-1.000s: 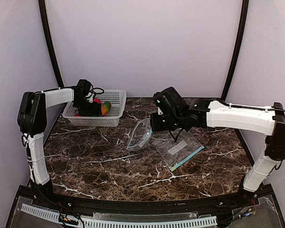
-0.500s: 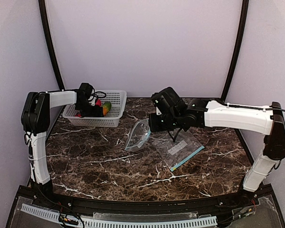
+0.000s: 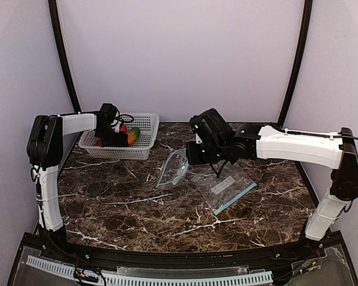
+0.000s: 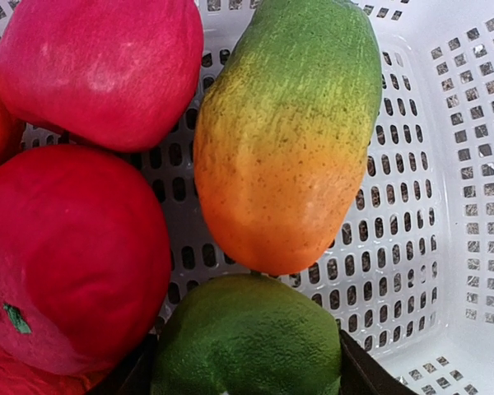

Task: Place the food in the zip-top bag and seal the zipper
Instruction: Pick up the fake fruit from the bin, then place the fake fruit in the zipper food storage bag.

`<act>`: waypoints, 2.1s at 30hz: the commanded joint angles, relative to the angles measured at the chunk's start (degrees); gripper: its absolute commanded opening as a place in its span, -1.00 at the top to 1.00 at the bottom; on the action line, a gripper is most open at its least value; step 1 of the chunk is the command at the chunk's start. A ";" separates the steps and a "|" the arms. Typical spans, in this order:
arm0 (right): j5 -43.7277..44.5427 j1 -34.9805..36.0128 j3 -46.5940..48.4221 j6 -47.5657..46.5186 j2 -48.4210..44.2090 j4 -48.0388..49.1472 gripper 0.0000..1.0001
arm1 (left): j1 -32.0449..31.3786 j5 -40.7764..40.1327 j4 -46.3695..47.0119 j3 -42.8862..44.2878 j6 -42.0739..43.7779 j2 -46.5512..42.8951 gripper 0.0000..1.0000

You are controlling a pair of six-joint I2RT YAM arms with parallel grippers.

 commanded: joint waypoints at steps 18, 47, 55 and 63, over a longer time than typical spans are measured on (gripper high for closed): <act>0.45 -0.26 1.78 -0.17 0.53 0.68 1.00 | -0.42 9.31 11.44 -11.78 0.15 -27.89 -0.13; -5.50 -2.51 3.76 0.14 1.59 -0.46 1.00 | -27.35 42.17 29.79 -28.11 1.18 -40.41 -0.12; -7.37 -3.04 3.38 0.46 1.14 -0.44 1.00 | -29.60 40.36 27.71 -28.29 2.60 -36.40 -0.10; -9.28 -3.50 2.77 0.23 0.98 -0.39 1.00 | -30.55 30.88 21.01 -26.60 7.04 -34.61 -0.10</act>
